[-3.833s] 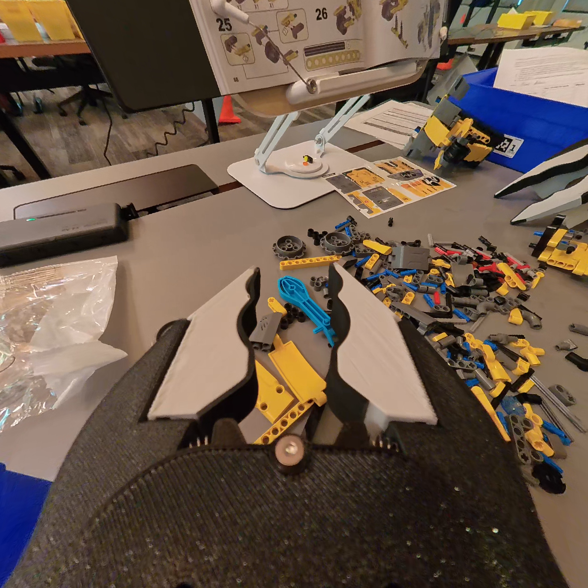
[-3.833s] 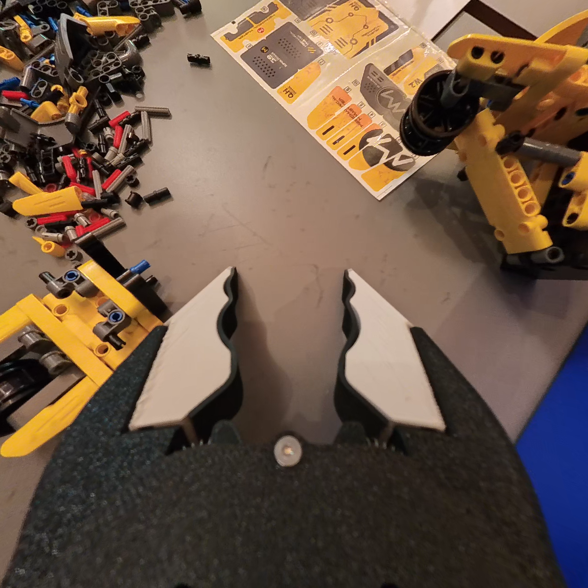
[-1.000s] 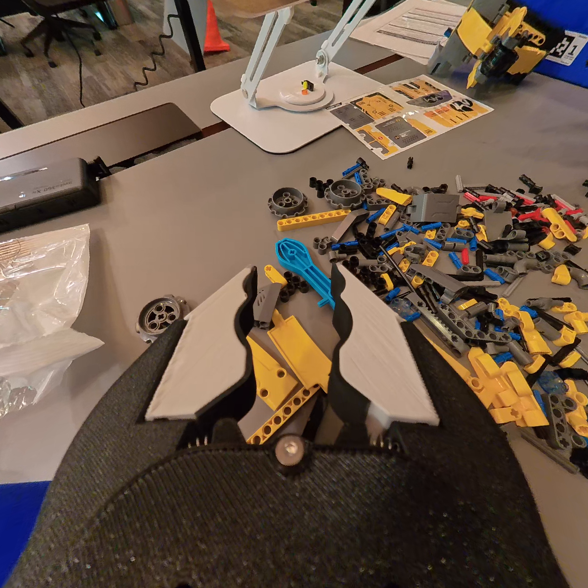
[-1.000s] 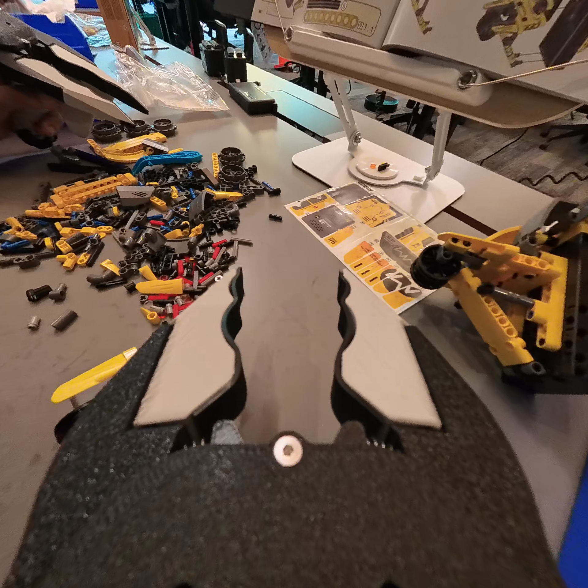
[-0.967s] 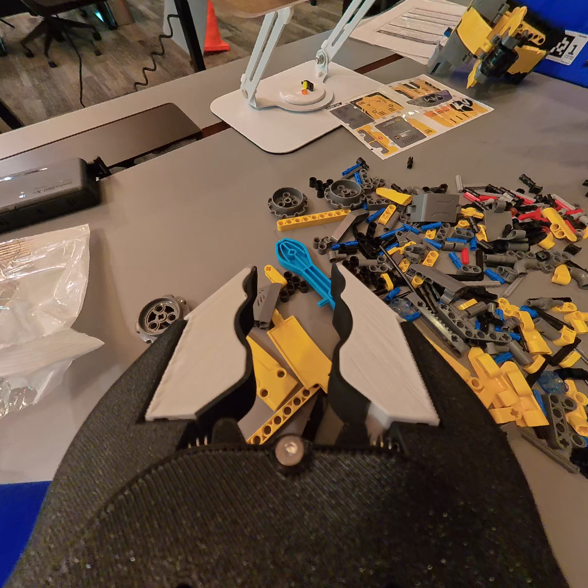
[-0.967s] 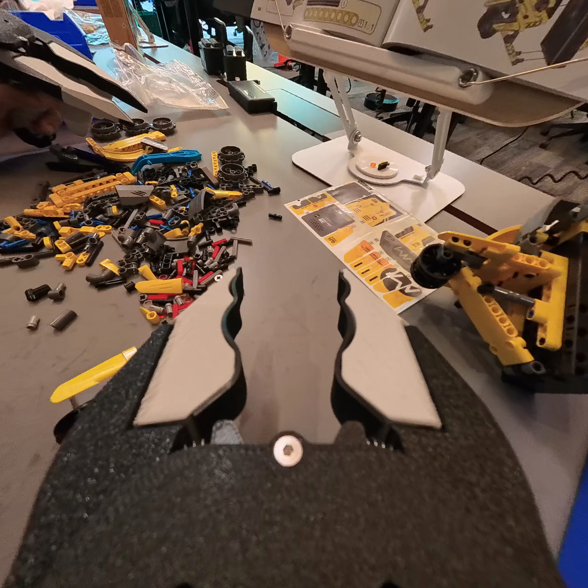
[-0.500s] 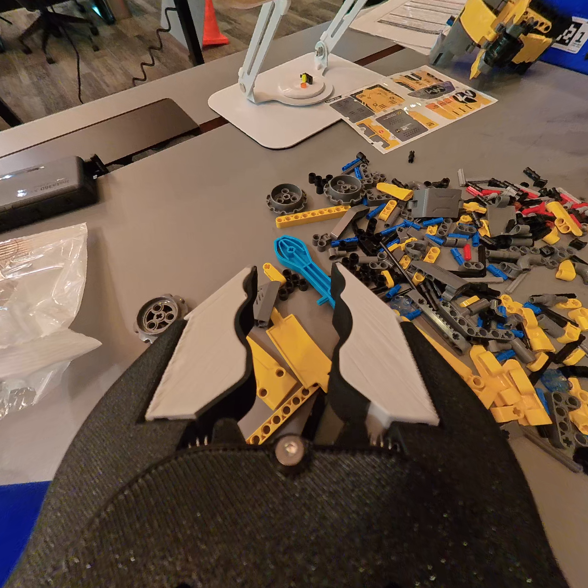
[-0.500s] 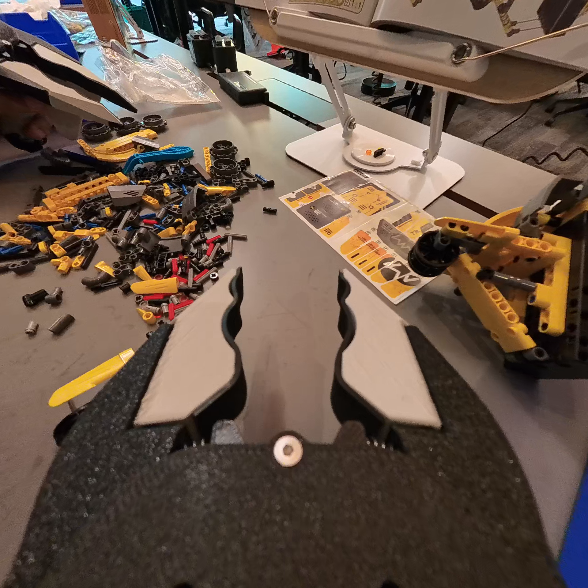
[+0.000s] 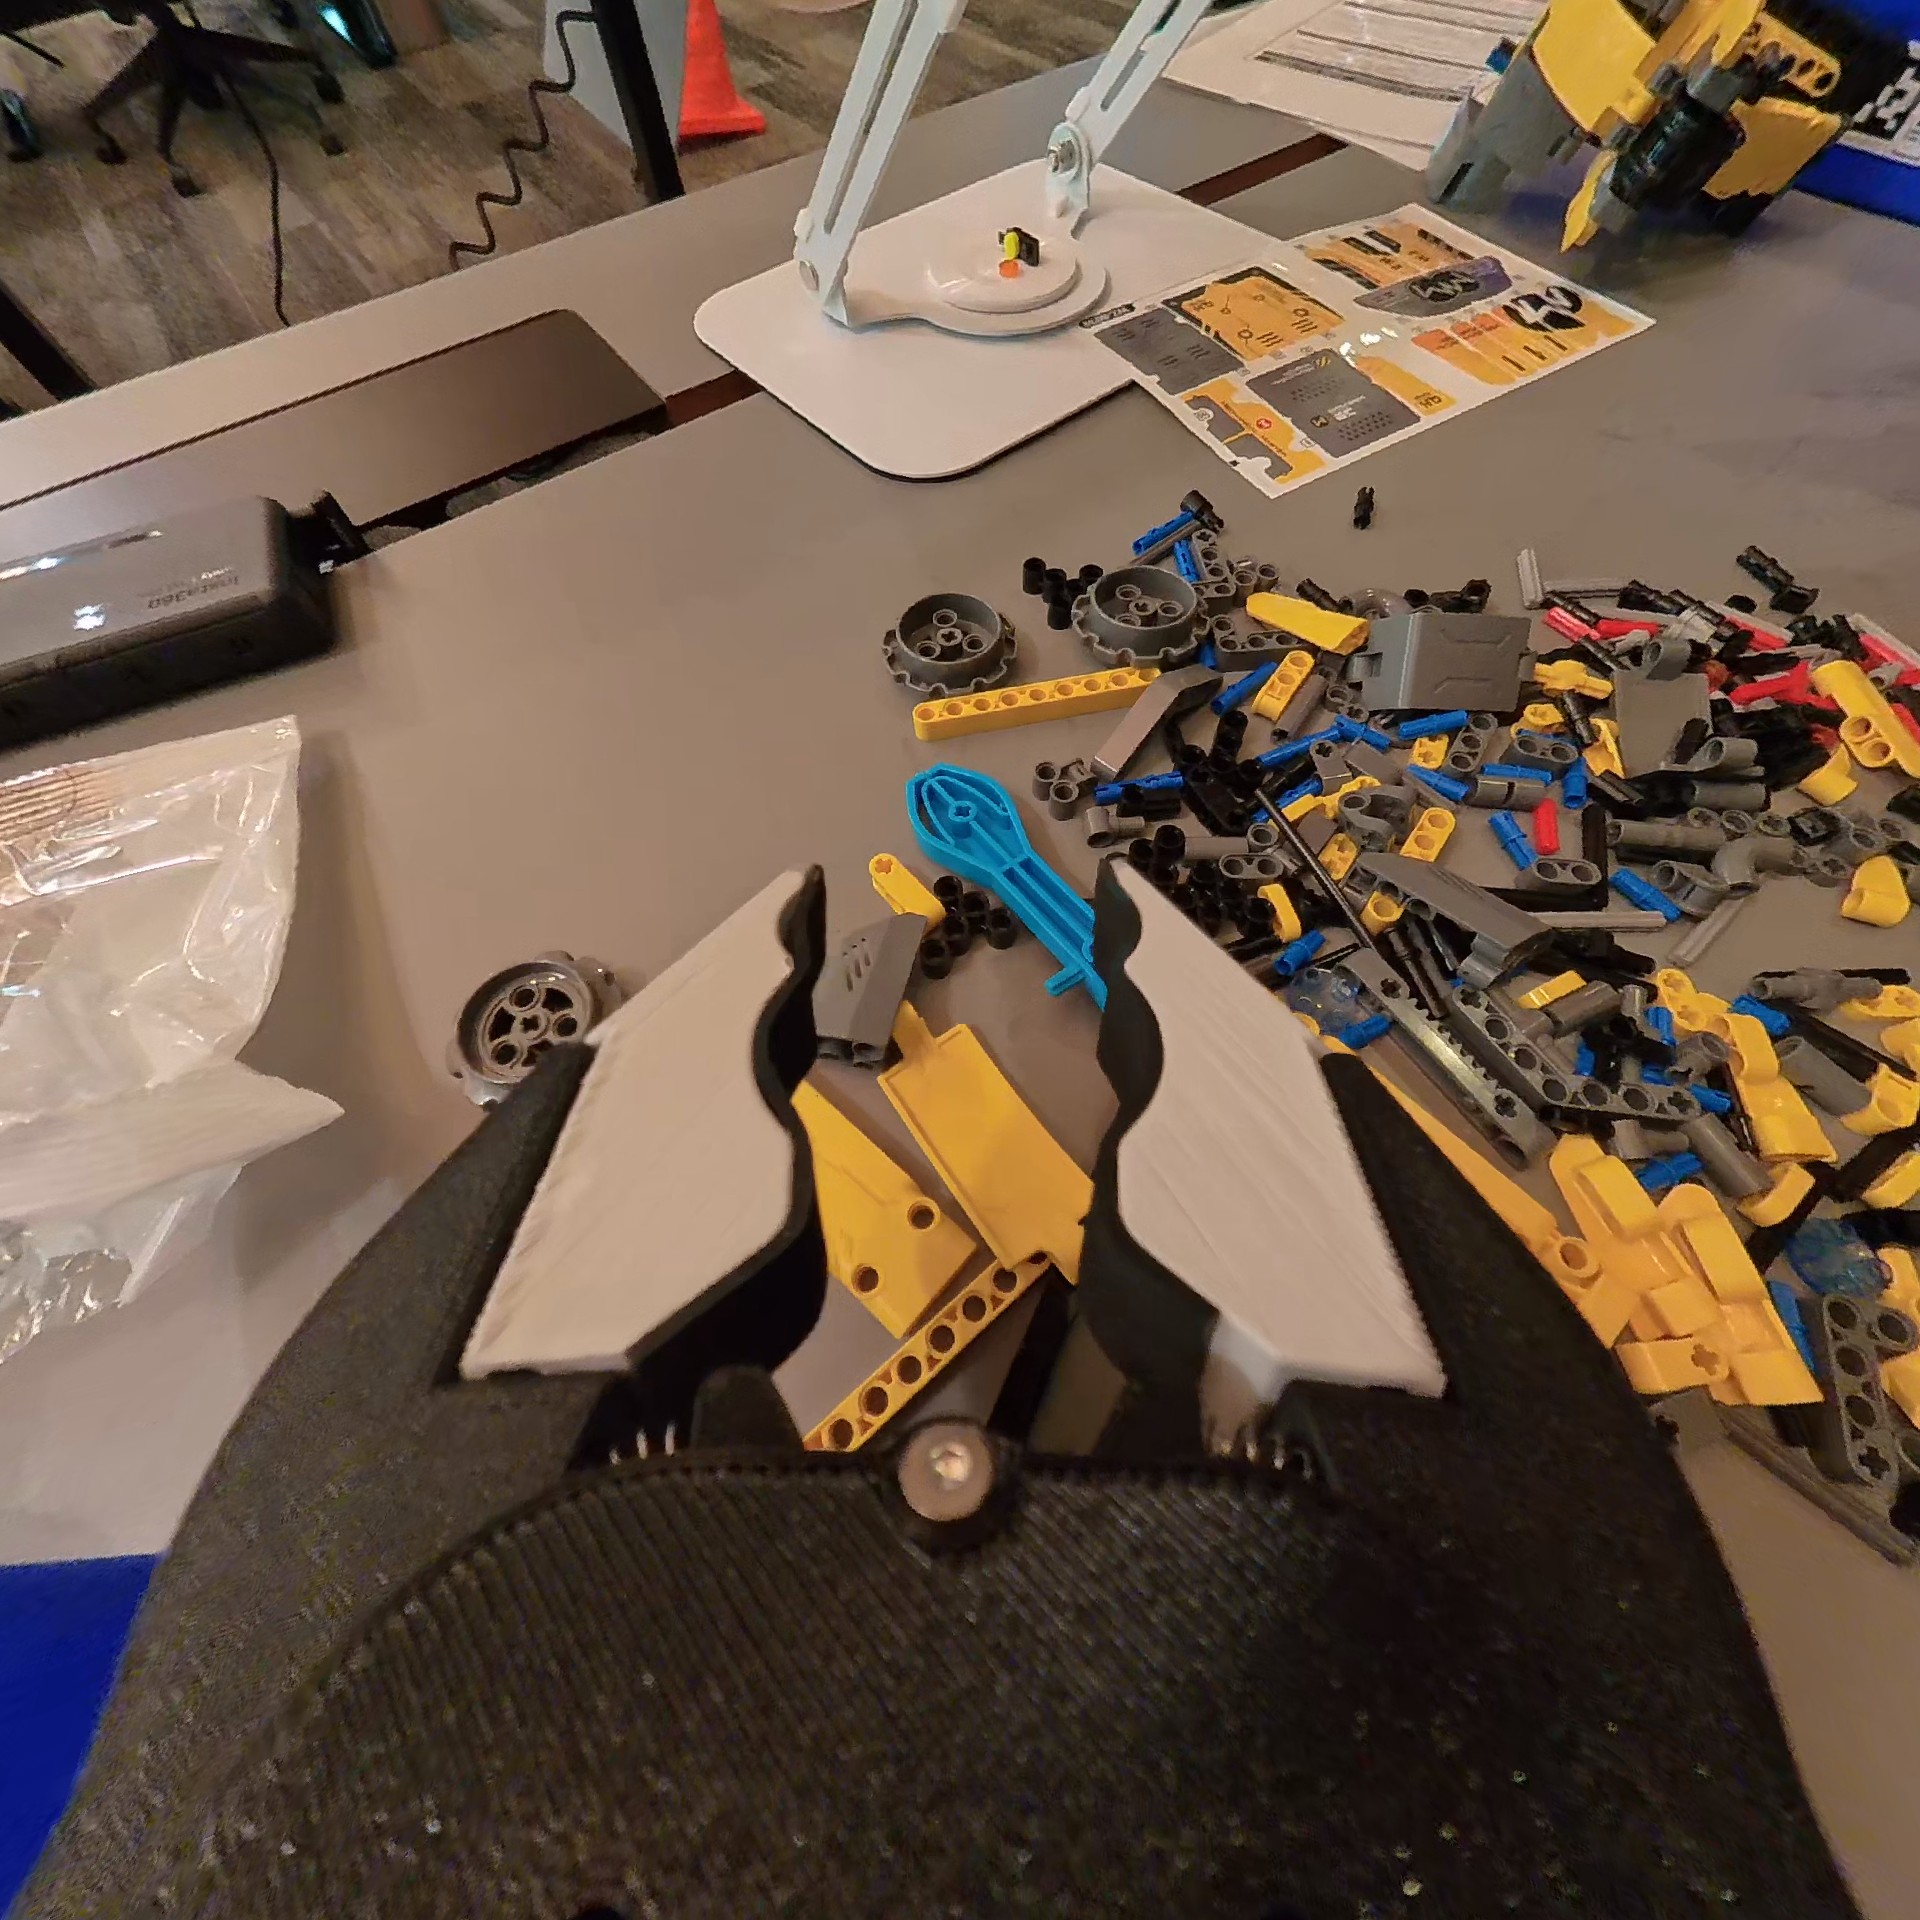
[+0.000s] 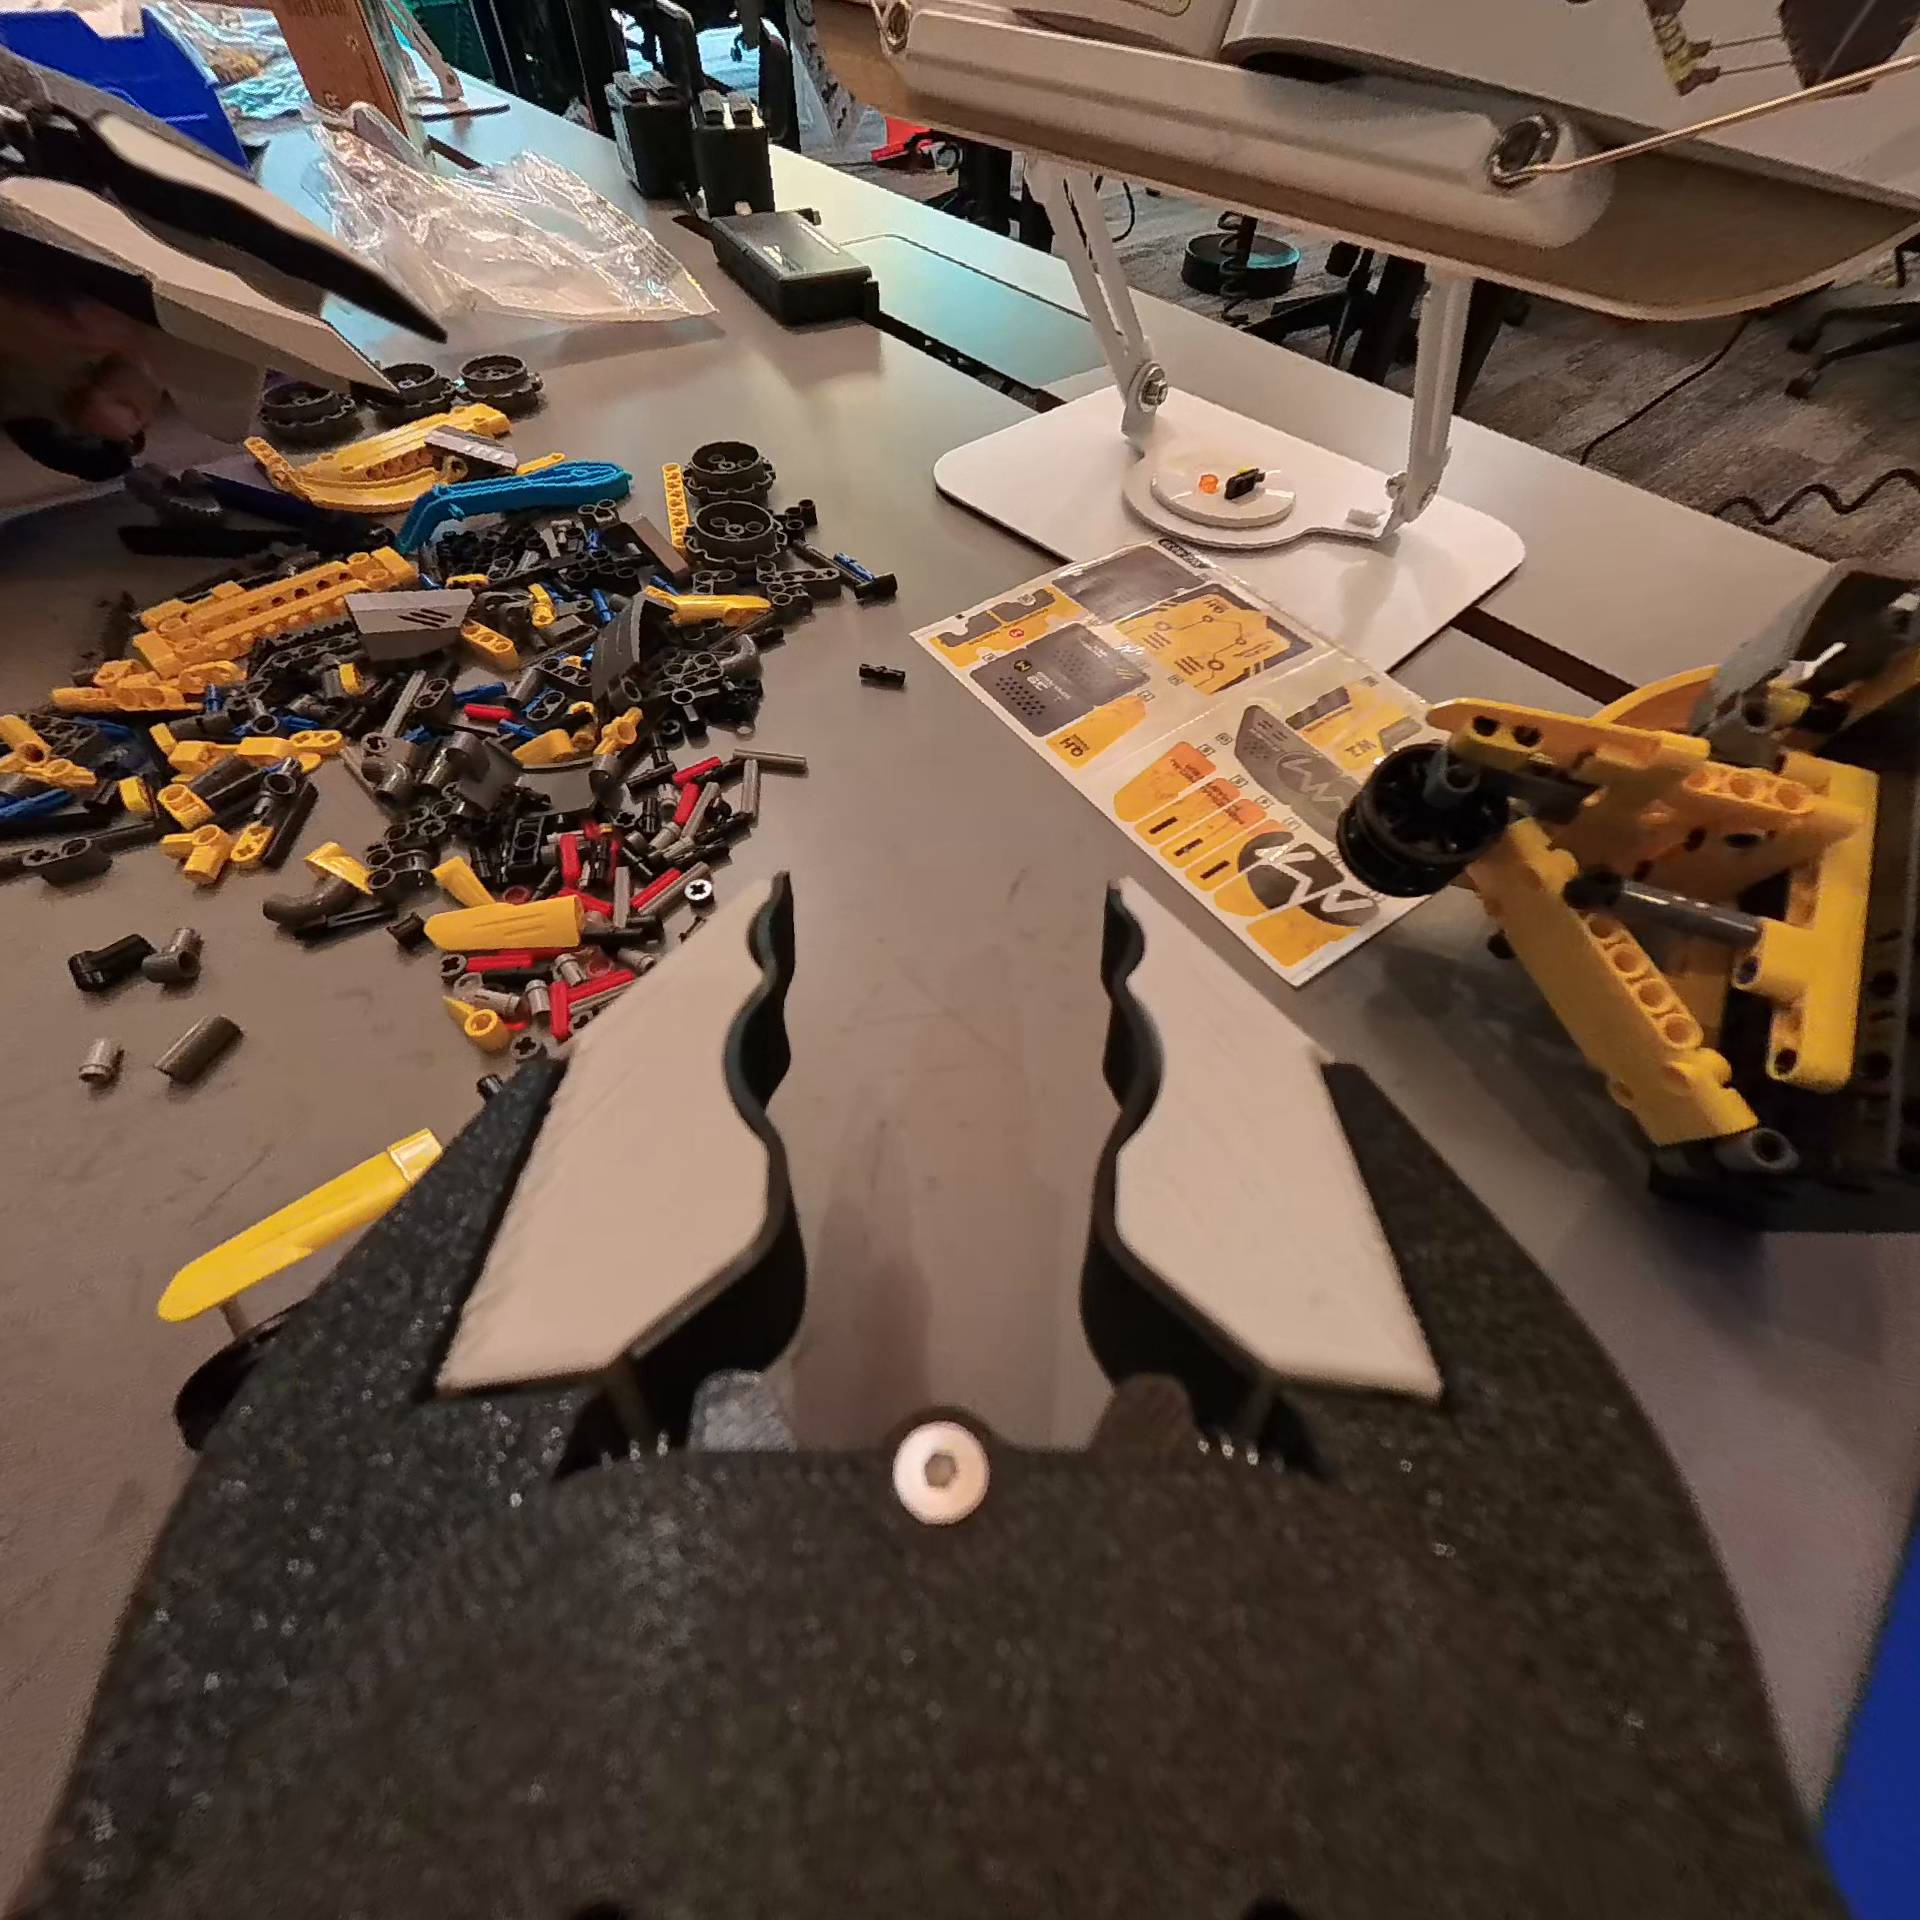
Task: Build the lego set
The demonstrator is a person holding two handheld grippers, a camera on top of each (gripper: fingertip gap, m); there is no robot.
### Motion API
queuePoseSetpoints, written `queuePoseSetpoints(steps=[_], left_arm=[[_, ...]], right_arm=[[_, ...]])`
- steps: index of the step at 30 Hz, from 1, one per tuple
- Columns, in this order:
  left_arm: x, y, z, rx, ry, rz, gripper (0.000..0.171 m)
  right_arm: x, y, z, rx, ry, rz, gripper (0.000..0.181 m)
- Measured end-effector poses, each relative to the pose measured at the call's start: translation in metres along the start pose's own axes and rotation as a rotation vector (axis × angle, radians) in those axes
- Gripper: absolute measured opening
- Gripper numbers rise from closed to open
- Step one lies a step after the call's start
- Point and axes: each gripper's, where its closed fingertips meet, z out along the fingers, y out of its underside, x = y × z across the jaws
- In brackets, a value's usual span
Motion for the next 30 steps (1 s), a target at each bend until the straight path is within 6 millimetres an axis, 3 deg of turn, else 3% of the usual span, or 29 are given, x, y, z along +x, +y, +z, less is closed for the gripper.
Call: queuePoseSetpoints(steps=[5, 10, 16, 23, 30], left_arm=[[-0.014, -0.007, -0.005, 0.047, -0.068, -0.038, 0.069], [-0.011, -0.022, -0.018, 0.152, 0.039, -0.198, 0.069], [0.000, -0.036, -0.035, 0.236, 0.181, -0.237, 0.035], [0.012, -0.030, -0.028, 0.184, 0.210, -0.179, 0.009], [0.017, -0.028, -0.027, 0.177, 0.247, -0.191, 0.000]], right_arm=[[0.001, 0.002, 0.001, -0.011, 0.001, 0.007, 0.059], [0.000, 0.002, 0.001, -0.013, 0.001, 0.002, 0.059], [0.000, 0.003, 0.002, -0.018, 0.002, 0.005, 0.059], [0.001, 0.004, 0.002, -0.023, 0.001, 0.009, 0.059], [-0.003, 0.008, 0.004, -0.057, -0.007, -0.015, 0.059]])
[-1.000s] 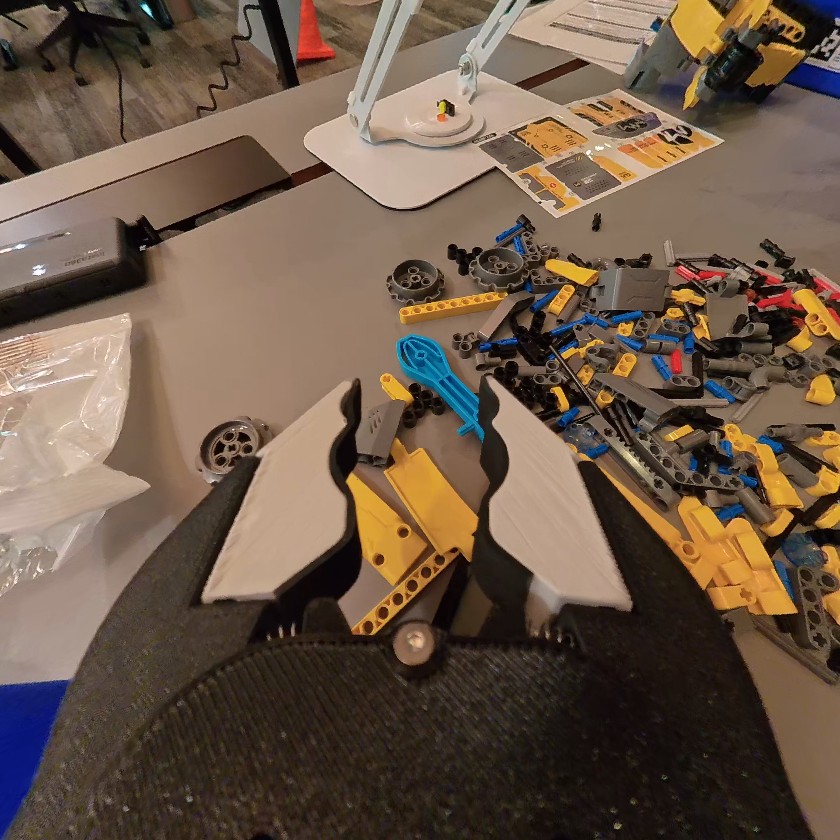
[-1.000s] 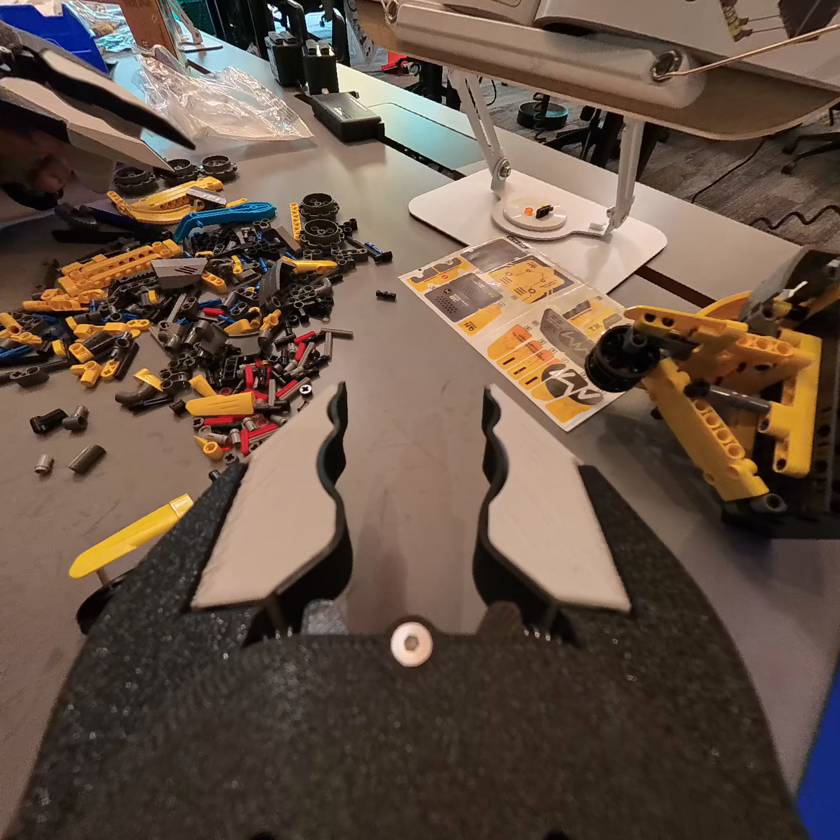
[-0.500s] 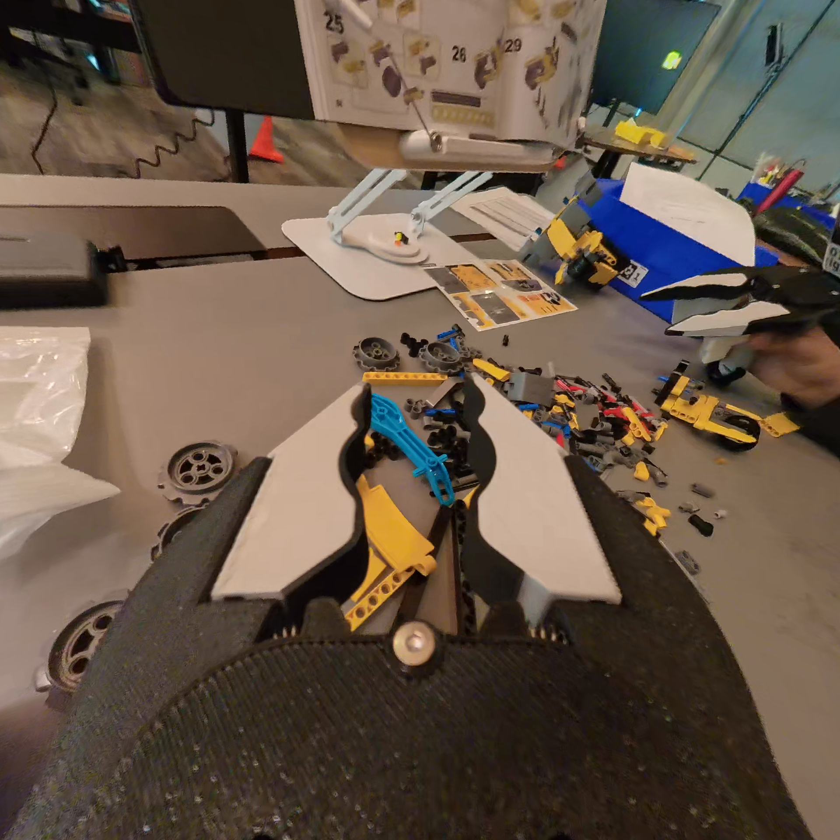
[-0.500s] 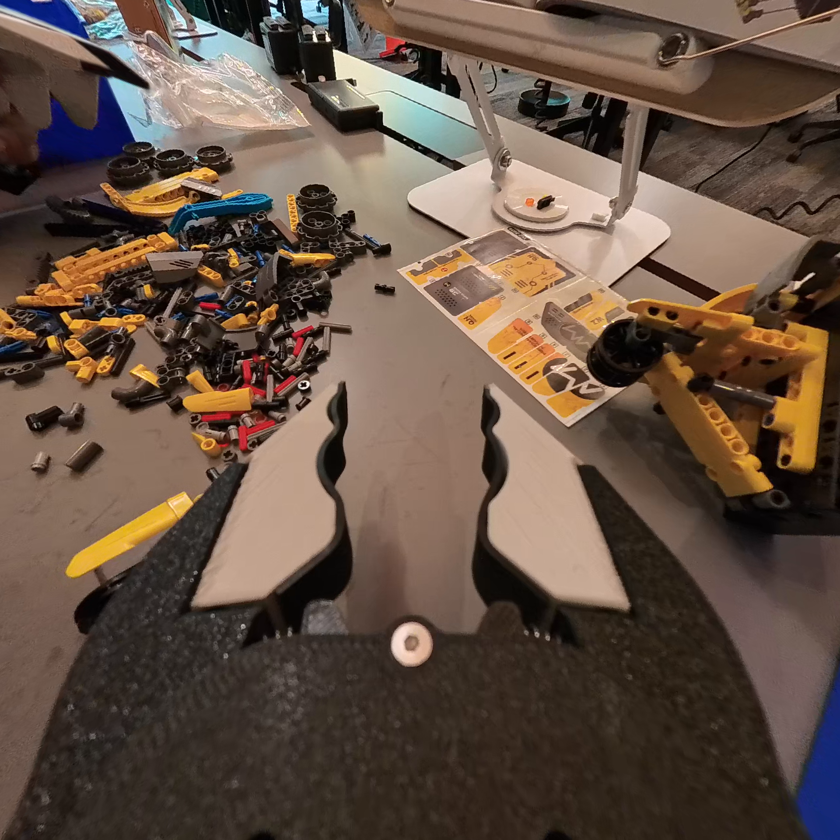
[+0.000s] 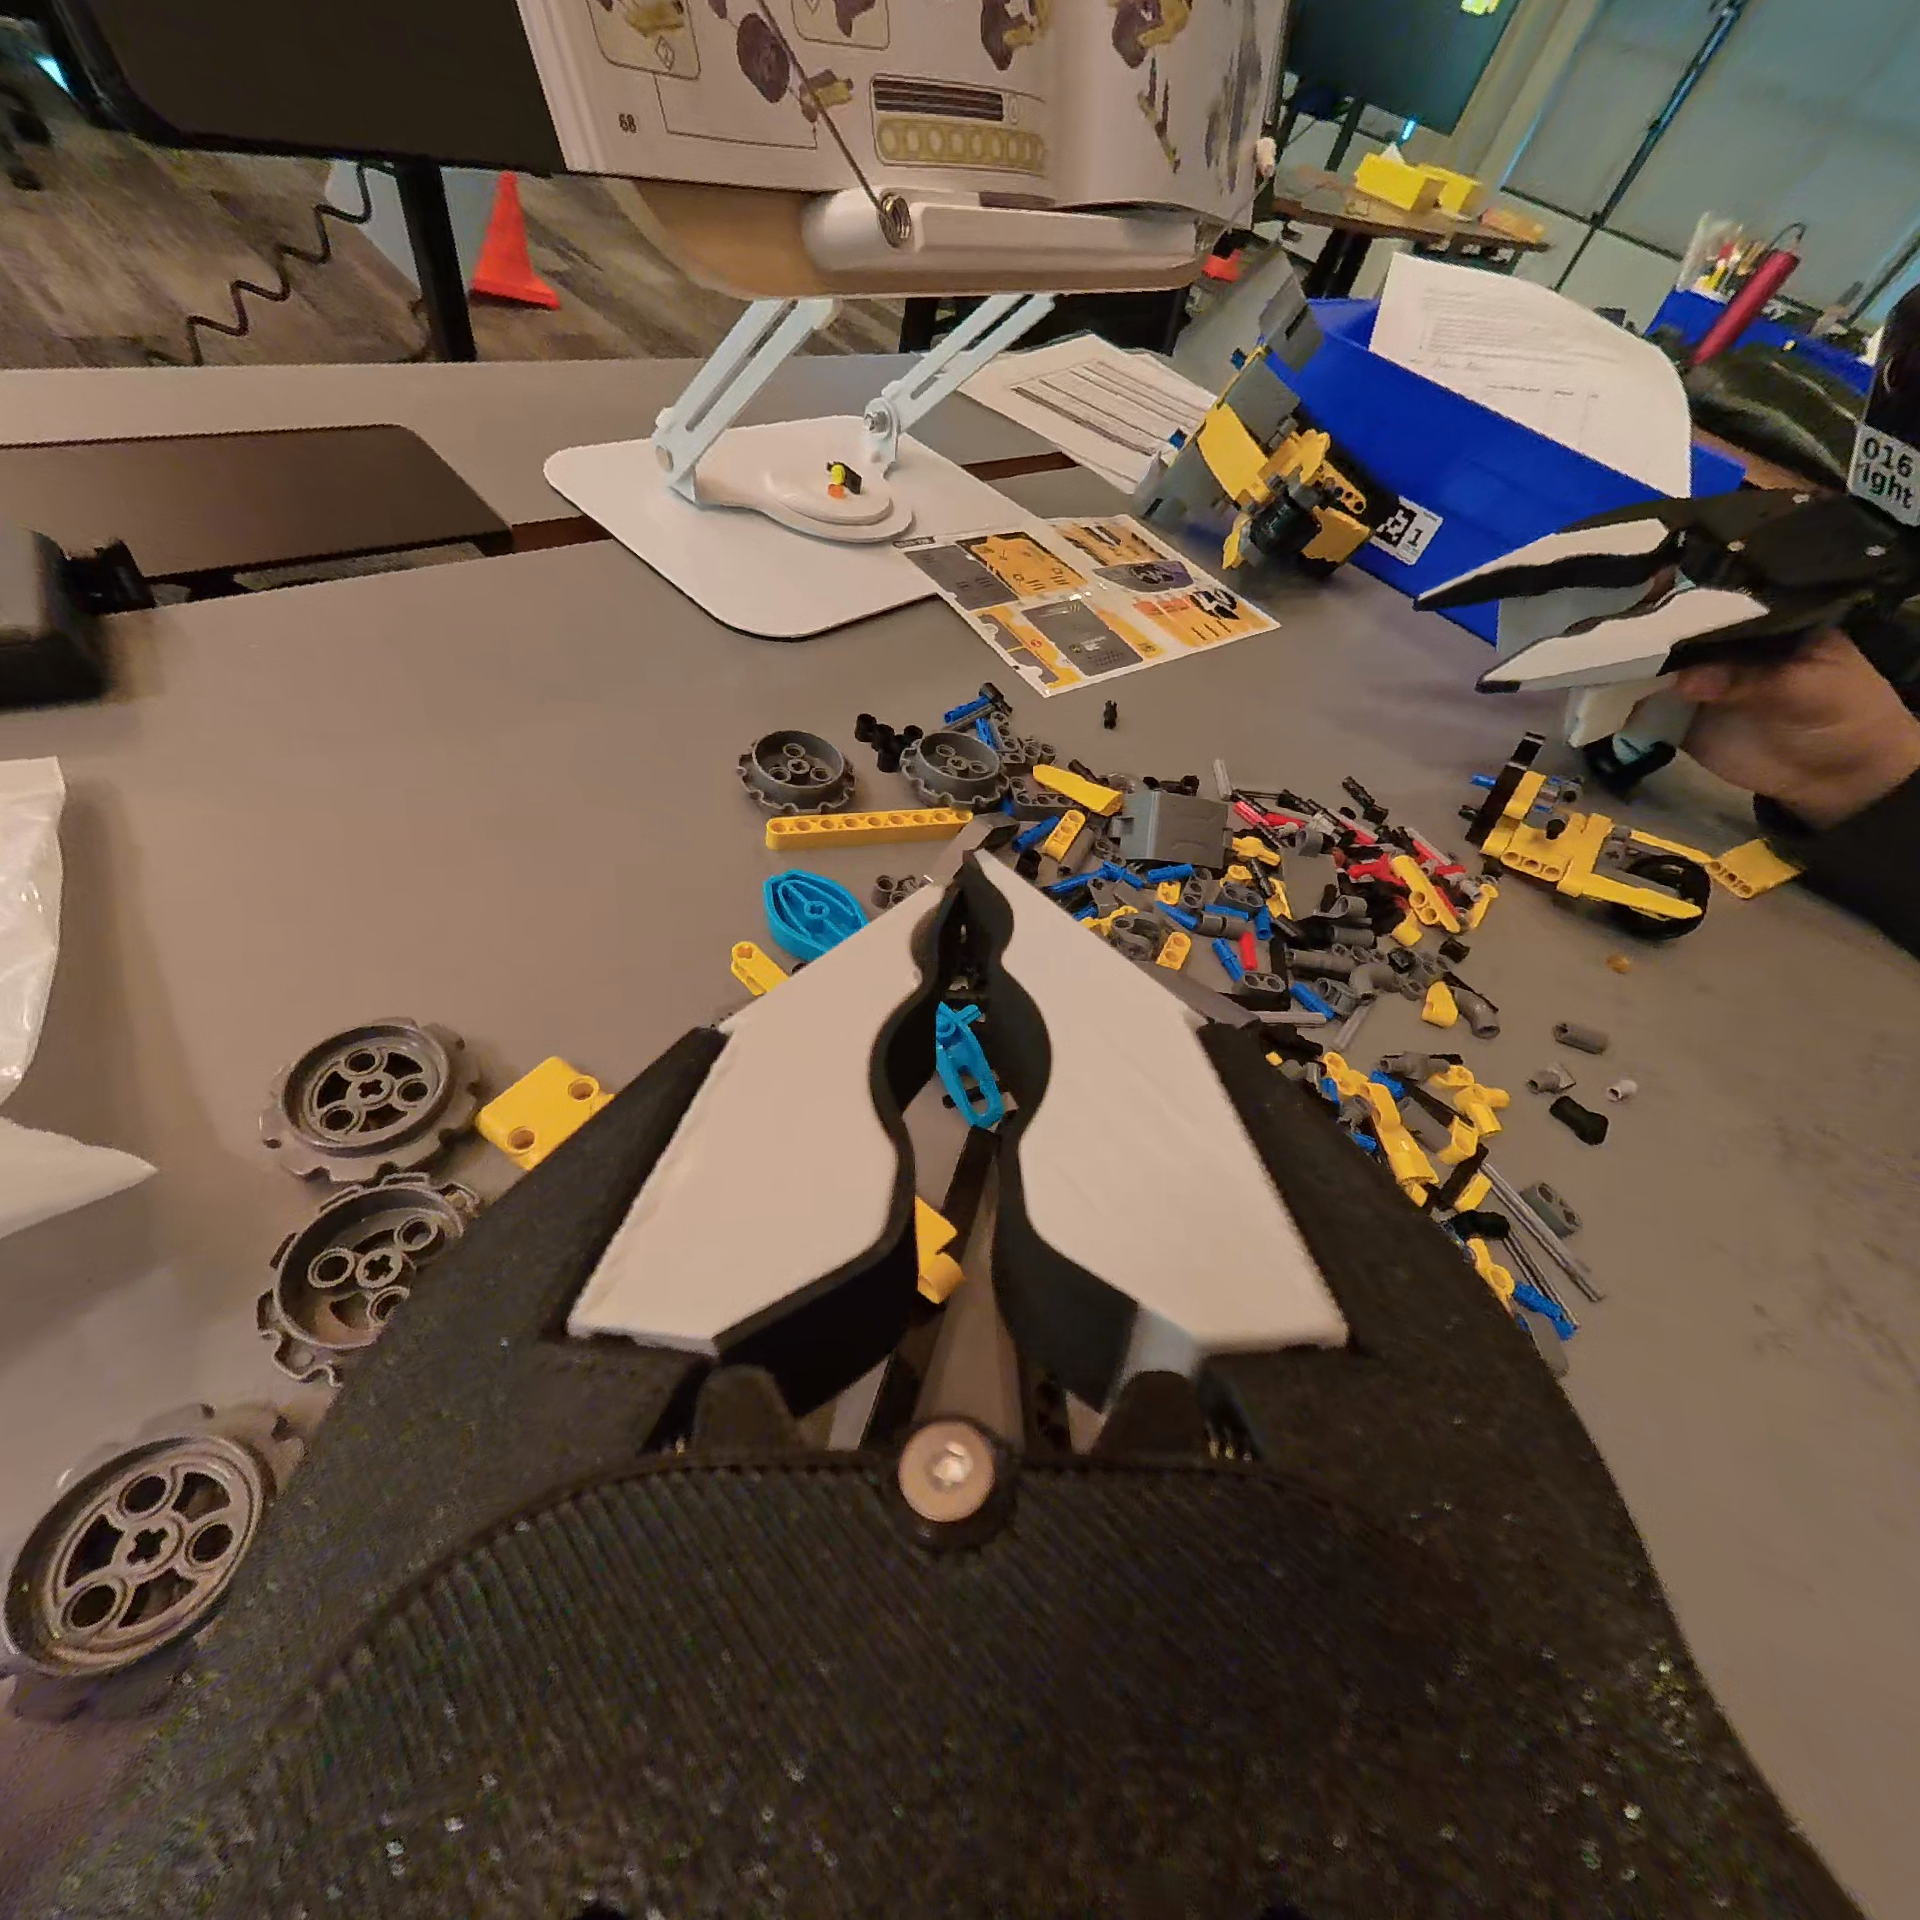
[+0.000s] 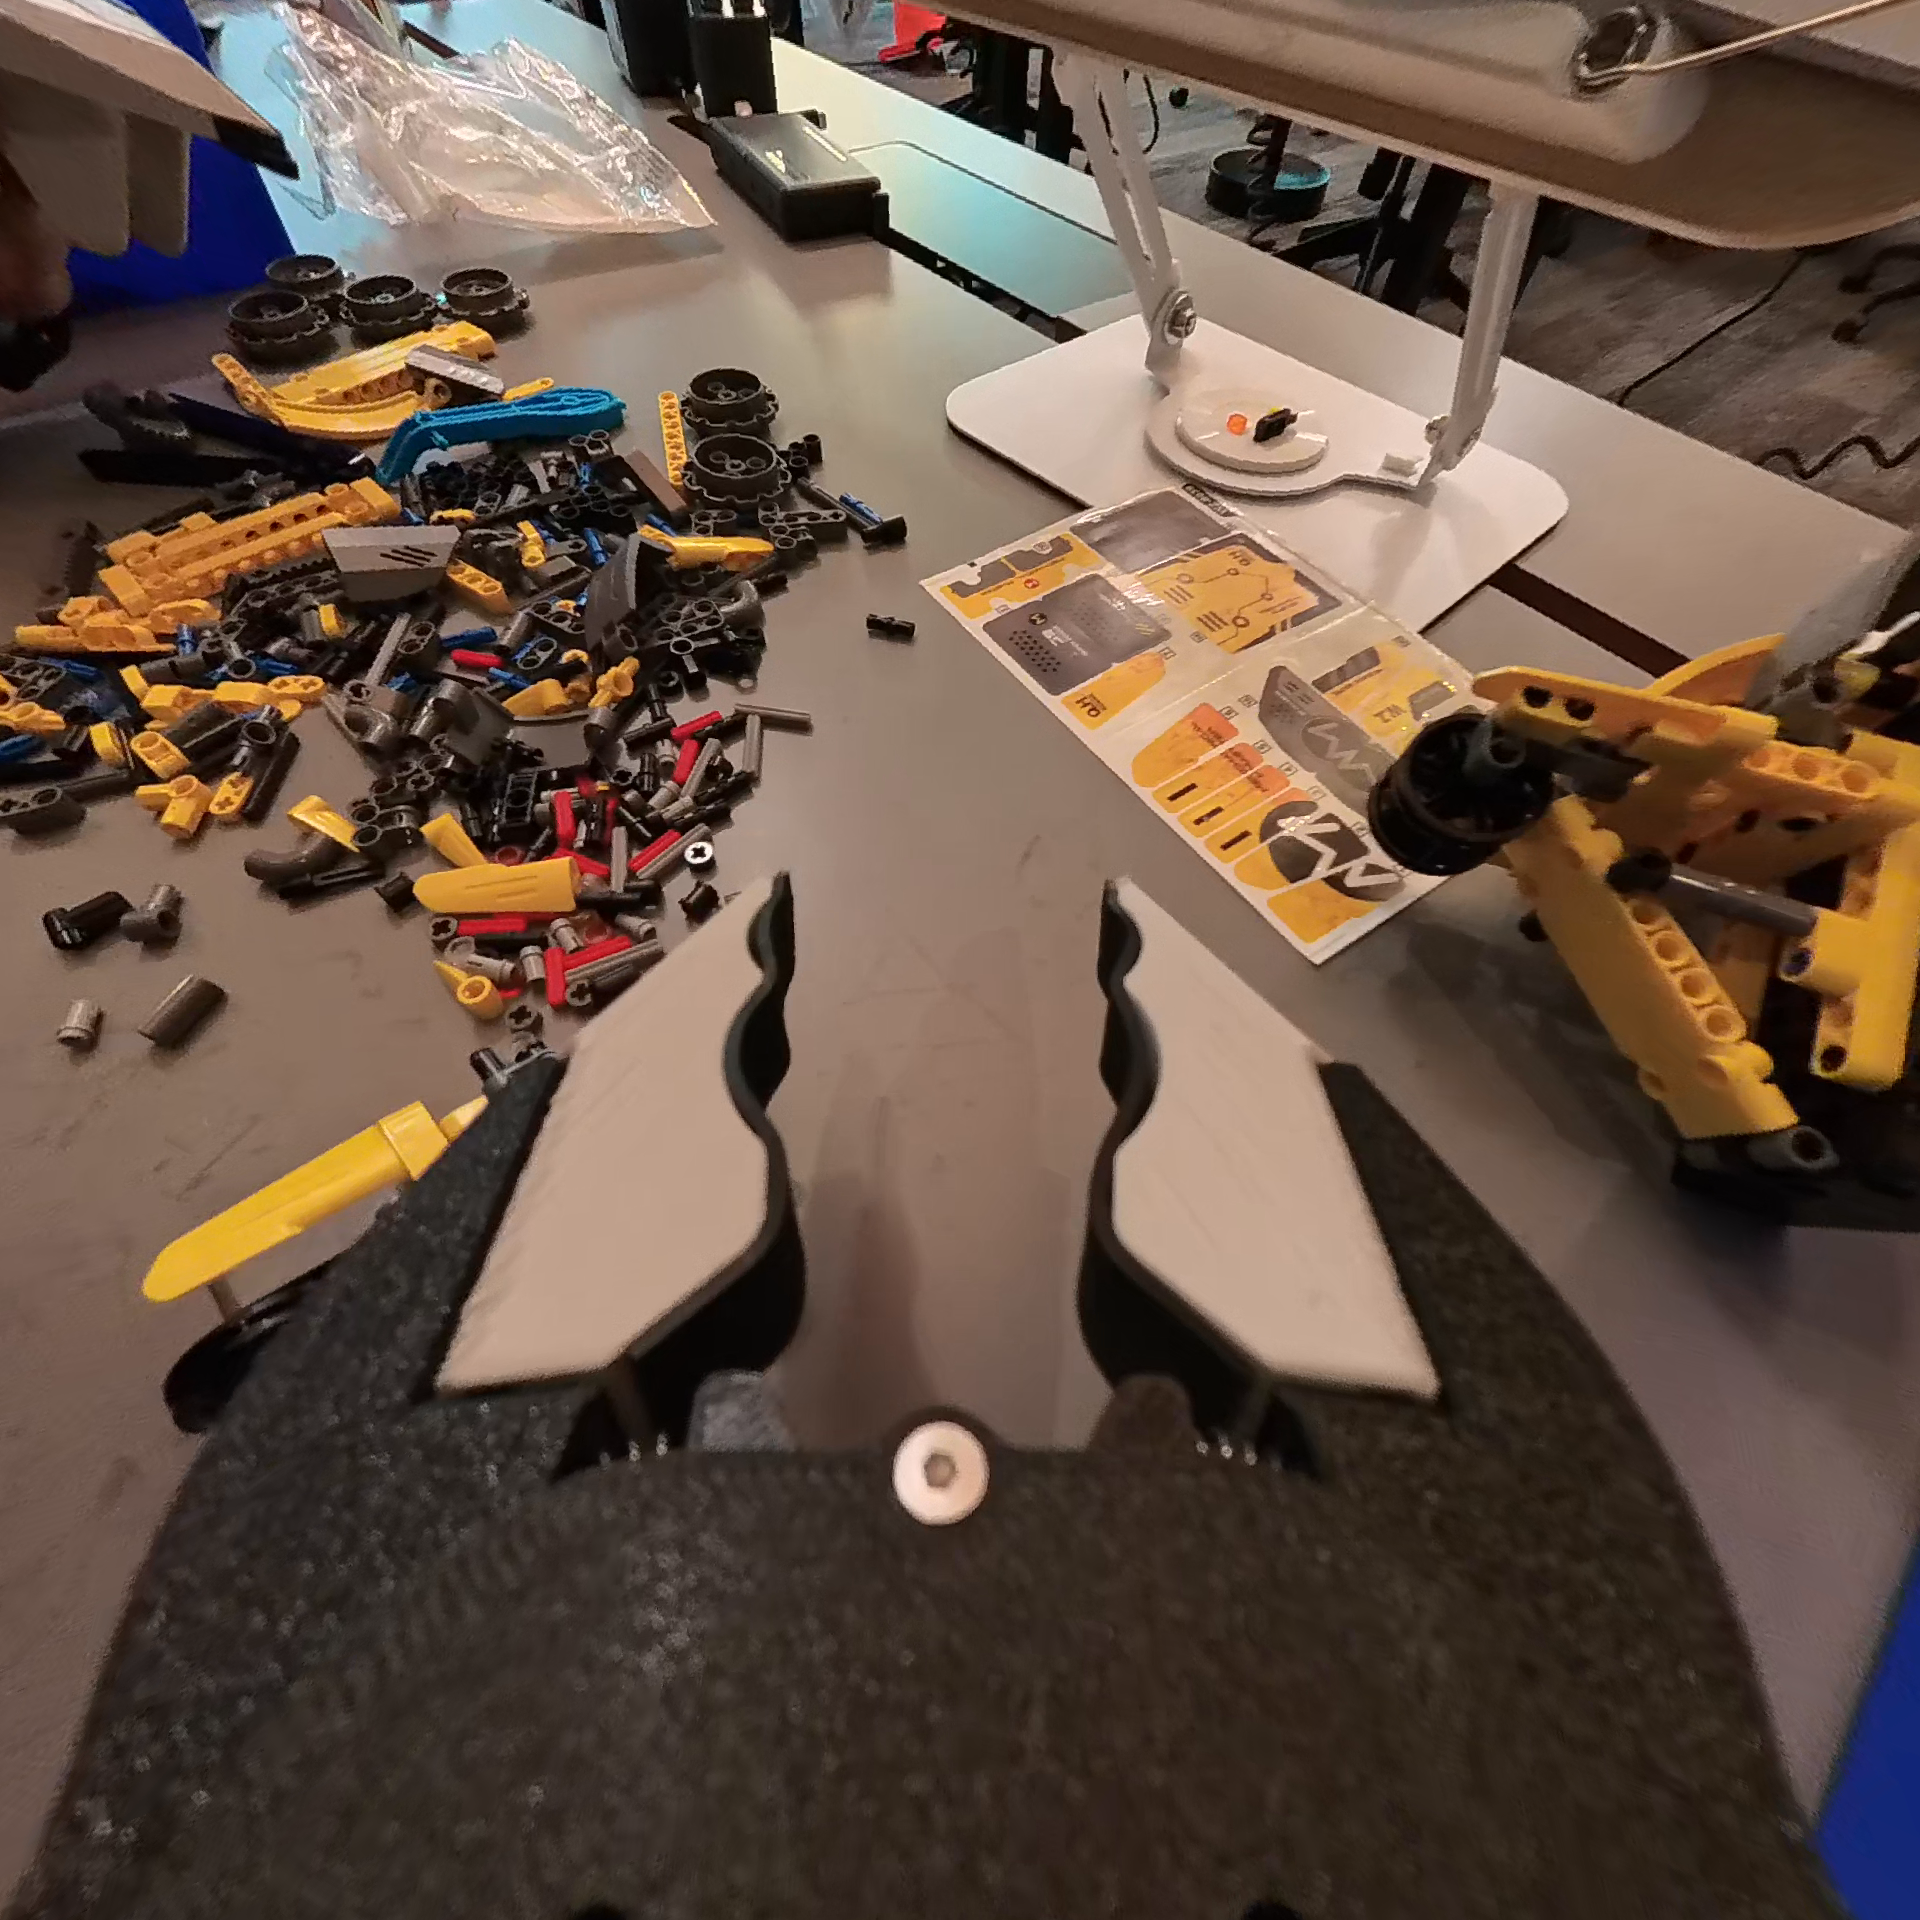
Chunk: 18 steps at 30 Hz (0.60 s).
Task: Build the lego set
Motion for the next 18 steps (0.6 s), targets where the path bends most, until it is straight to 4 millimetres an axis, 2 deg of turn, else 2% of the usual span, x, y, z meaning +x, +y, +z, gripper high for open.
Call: queuePoseSetpoints(steps=[9, 18], left_arm=[[-0.001, 0.003, 0.003, -0.027, -0.033, 0.041, 0.000], [0.009, 0.016, 0.012, -0.104, 0.001, 0.106, 0.000]], right_arm=[[0.001, 0.000, -0.001, 0.004, -0.005, 0.012, 0.059], [-0.001, 0.002, 0.000, -0.010, -0.008, 0.003, 0.057]])
